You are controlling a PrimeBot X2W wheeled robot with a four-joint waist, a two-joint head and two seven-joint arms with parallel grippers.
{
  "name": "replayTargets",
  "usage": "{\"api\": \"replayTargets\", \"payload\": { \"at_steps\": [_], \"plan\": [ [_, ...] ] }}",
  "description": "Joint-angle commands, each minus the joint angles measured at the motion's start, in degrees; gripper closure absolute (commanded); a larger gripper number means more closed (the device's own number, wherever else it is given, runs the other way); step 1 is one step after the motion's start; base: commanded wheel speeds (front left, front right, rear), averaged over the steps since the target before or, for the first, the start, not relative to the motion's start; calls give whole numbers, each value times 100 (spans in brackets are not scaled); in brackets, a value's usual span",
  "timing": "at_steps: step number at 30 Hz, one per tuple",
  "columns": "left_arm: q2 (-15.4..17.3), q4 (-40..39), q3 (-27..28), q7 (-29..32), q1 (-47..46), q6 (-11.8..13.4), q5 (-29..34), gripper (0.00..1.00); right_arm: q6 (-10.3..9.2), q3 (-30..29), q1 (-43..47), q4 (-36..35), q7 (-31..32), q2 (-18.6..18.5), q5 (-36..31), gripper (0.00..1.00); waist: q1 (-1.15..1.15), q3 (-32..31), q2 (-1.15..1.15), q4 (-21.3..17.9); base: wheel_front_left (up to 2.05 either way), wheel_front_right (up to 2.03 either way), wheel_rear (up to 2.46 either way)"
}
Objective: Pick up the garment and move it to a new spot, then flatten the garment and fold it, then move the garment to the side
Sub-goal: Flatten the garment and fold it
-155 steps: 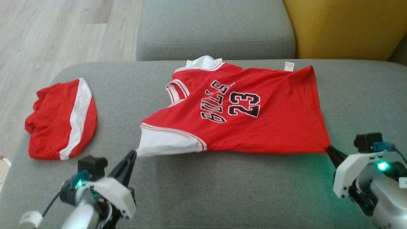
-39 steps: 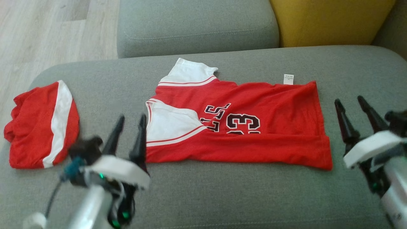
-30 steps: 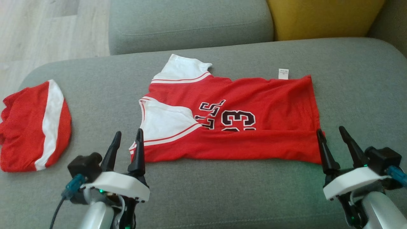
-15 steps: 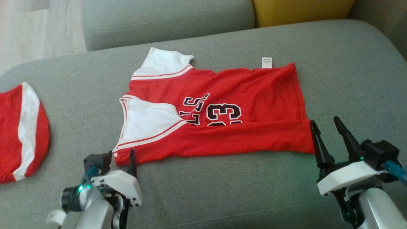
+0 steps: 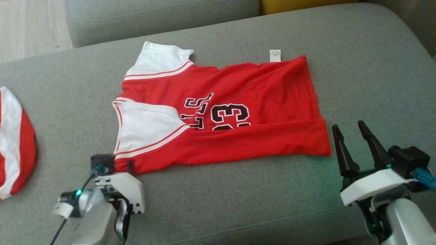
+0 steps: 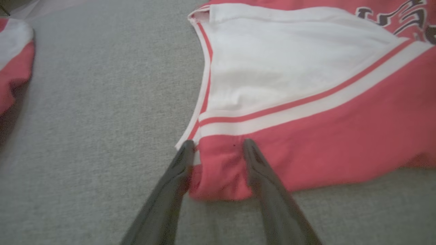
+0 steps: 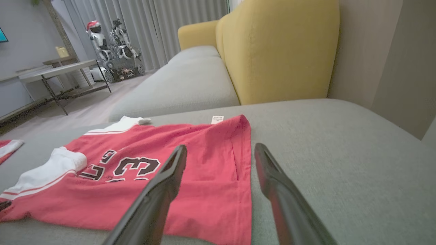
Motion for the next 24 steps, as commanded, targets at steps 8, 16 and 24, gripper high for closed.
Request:
{"api": "replayTargets", "payload": {
  "at_steps": [8, 16, 24],
  "plan": [
    [-84, -335, -37, -577, -294, -237, -6, 100, -4, -424, -176, 626, 616, 421, 279, 0, 0, 7, 0, 422, 0, 0, 0],
    [-221, -1200, -319, -723, -128, -370, 72, 100, -4, -1360, -788, 2045, 969, 618, 215, 0, 0, 129, 0, 955, 0, 0, 0],
    [-200, -1811, -487, -547, 60, -332, 93, 100, -4, -1502, -1324, 3060, 1114, 607, 94, 0, 0, 210, 0, 1105, 0, 0, 0]
  ]
}}
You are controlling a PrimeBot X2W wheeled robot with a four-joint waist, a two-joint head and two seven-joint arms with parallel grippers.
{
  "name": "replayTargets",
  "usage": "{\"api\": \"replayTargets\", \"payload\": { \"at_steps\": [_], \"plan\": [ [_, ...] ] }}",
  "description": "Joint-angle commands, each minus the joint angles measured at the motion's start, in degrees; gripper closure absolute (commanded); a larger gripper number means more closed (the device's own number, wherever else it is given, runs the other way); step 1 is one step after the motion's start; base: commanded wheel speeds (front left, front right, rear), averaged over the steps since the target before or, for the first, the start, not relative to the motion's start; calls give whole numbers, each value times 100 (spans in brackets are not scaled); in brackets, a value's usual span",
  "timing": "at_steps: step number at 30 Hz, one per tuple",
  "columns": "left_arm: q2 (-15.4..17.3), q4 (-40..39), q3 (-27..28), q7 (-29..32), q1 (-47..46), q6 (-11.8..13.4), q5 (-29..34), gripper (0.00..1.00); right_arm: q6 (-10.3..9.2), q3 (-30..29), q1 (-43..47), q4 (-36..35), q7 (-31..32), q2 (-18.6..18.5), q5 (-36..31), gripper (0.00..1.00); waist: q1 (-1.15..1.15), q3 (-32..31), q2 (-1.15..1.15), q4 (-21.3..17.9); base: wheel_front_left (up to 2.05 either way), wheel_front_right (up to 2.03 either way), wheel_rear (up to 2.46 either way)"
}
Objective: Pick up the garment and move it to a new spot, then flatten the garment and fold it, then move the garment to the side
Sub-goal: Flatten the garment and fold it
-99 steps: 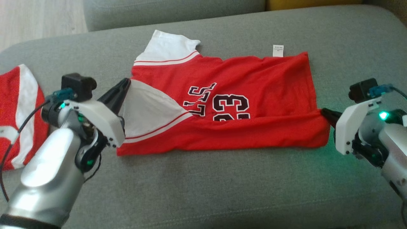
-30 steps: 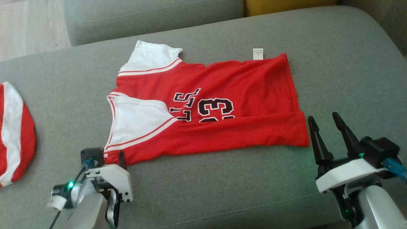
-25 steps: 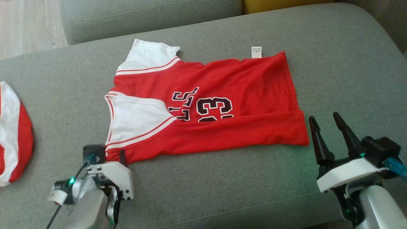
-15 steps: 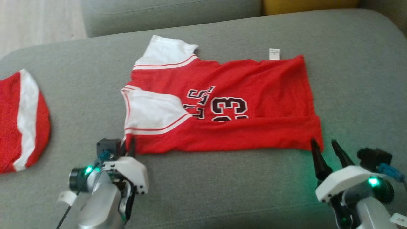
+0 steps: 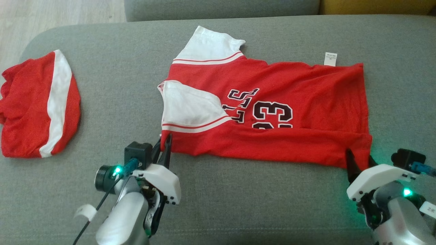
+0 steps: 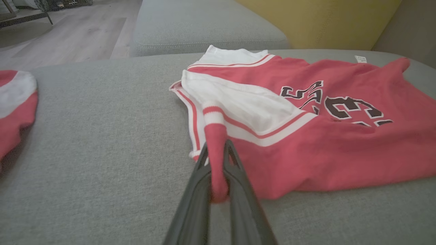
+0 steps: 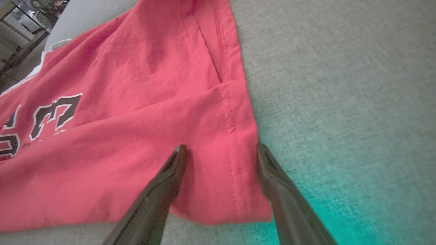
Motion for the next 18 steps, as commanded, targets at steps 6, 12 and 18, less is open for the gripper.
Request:
{"api": "replayTargets", "payload": {
  "at_steps": [6, 12, 18],
  "plan": [
    [179, -463, 159, 149, -58, 101, 26, 100, -4, 344, -410, 327, 23, -91, 19, 100, 0, -43, 0, 9, 0, 0, 0],
    [336, -523, 197, 336, 168, 189, -38, 100, -4, 692, -436, 373, -95, -384, 85, 100, 0, -273, 0, -17, 0, 0, 0],
    [485, -516, 161, 591, 581, 190, -139, 100, -4, 1000, -282, 366, 274, -779, 109, 100, 0, -683, 0, -7, 0, 0, 0]
  ]
}}
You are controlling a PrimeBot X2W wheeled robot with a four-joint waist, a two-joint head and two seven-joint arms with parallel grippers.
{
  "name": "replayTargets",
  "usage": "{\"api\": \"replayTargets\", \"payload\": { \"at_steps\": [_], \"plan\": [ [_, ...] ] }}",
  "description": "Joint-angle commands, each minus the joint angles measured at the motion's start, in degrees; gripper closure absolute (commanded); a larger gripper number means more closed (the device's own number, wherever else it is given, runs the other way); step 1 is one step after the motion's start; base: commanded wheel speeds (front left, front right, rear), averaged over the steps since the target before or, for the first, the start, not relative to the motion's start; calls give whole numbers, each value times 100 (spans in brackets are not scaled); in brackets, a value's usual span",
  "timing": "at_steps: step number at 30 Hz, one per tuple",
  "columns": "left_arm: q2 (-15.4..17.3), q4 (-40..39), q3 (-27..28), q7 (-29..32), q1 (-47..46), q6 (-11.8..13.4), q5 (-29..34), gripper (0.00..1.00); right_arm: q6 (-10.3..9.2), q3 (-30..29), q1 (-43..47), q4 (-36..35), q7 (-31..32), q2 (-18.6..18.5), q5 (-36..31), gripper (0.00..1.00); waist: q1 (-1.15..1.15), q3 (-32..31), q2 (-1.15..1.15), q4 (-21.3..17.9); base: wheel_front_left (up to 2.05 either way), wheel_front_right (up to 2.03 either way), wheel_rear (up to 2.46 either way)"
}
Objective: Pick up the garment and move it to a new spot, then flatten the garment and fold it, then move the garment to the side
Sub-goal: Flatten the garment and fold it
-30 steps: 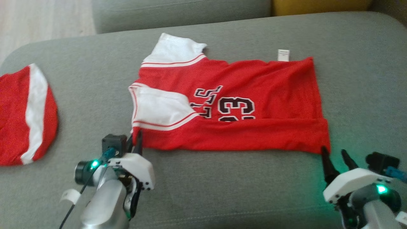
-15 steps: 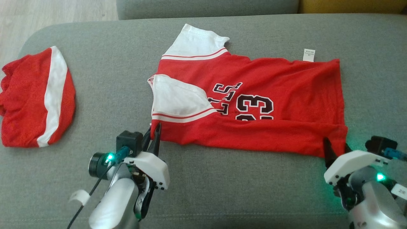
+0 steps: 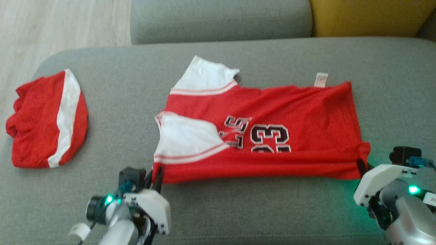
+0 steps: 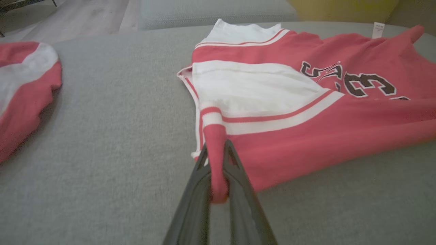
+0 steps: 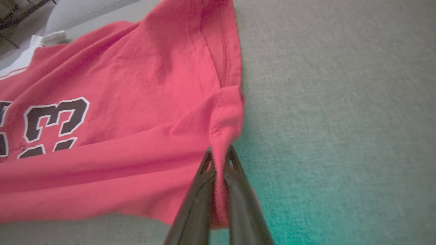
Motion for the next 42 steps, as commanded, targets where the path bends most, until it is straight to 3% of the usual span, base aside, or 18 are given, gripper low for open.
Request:
{"api": "replayTargets", "payload": {
  "at_steps": [1, 11, 18, 19, 20, 21, 26, 34, 42],
  "plan": [
    [180, -176, 183, 42, -68, 22, -46, 100, -4, 170, -24, -180, 138, -198, 62, 100, 0, -169, 0, 14, 0, 0, 0],
    [264, -659, -24, 447, 629, -40, -193, 100, -4, 523, 548, -785, 1313, -770, 488, 100, 0, -415, 0, 109, 0, 0, 0],
    [263, -845, -150, 468, 912, -14, -213, 100, -4, 353, 1139, -1323, 1704, -838, 729, 100, 0, -515, 0, 137, 0, 0, 0],
    [253, -853, -145, 435, 918, 2, -219, 82, -4, 311, 1200, -1399, 1732, -810, 736, 100, 0, -530, 0, 133, 0, 0, 0],
    [251, -856, -140, 398, 916, 28, -210, 35, -4, 265, 1252, -1486, 1722, -786, 722, 82, 0, -541, 0, 126, 0, 0, 0],
    [249, -860, -140, 359, 903, 45, -198, 0, -4, 216, 1300, -1570, 1699, -761, 696, 0, 0, -547, 0, 118, 0, 0, 0],
    [218, -957, -39, 89, 844, 112, -248, 0, -4, 25, 1422, -2191, 1420, -604, 619, 0, 0, -606, 0, 48, 0, 0, 0],
    [111, -1598, 388, -684, 703, 226, -426, 0, -4, -357, 1476, -3561, 147, -152, 516, 0, 0, -578, 0, -167, 0, 0, 0],
    [302, -1739, 565, -669, 105, 126, -330, 0, -4, 158, 1231, -4169, -163, -60, 196, 0, 0, -187, 0, -622, 0, 0, 0]
  ]
}}
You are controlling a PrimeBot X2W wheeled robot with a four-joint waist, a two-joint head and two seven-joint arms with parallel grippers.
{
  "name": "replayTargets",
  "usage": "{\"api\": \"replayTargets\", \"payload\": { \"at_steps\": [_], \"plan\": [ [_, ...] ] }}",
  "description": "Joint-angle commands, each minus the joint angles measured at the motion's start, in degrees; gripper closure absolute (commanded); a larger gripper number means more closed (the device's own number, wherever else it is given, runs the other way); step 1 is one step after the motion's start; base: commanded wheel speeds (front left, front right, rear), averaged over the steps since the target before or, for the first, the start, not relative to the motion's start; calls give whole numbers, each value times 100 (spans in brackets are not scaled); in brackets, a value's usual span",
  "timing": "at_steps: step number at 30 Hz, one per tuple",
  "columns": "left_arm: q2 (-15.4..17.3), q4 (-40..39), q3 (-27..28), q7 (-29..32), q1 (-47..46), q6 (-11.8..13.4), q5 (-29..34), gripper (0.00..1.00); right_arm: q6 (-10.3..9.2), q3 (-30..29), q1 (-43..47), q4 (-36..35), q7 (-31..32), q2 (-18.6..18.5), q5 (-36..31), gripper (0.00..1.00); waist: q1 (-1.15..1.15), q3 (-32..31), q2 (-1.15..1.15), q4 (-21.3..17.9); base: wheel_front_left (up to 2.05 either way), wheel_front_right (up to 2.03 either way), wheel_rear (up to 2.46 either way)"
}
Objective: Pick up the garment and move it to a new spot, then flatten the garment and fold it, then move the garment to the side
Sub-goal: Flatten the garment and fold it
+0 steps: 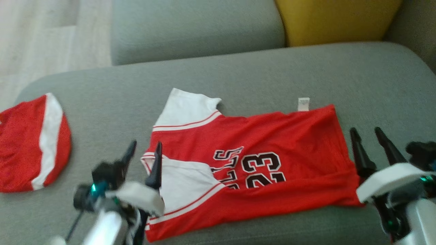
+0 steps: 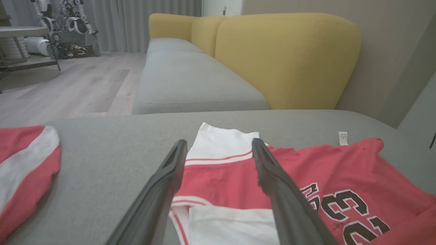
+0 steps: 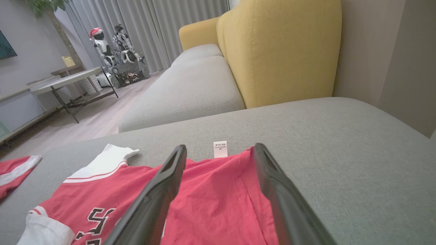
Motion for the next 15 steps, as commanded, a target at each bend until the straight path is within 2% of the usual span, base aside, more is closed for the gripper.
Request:
{"api": "replayTargets", "payload": {
  "at_steps": [1, 4, 5, 6, 11, 15],
  "plan": [
    [171, -98, 250, 109, -659, -42, 57, 0, -4, 225, -443, -224, -9, -81, -108, 0, 0, 228, 0, -232, 0, 0, 0],
    [398, 152, 149, 696, -1273, -257, 137, 0, -4, 516, -764, -224, 76, -104, -222, 0, 0, 495, 0, -454, 0, 0, 0],
    [540, 356, 151, 1279, -1765, -465, 39, 0, -4, 722, -1038, -198, 112, -117, -282, 0, 0, 724, 0, -615, 0, 0, 0],
    [540, 356, 151, 1279, -1765, -465, 39, 0, -4, 722, -1038, -198, 112, -117, -282, 0, 0, 724, 0, -615, 0, 0, 0],
    [930, 914, 194, 2370, -3018, -1035, -177, 0, -4, 1191, -1691, -57, 113, -110, -328, 0, 0, 1244, 0, -984, 0, 0, 0],
    [1181, 1563, 158, 2995, -3721, -1287, -273, 0, -4, 1492, -2107, 102, 27, -57, -317, 0, 0, 1546, 0, -1241, 0, 0, 0]
  ]
}}
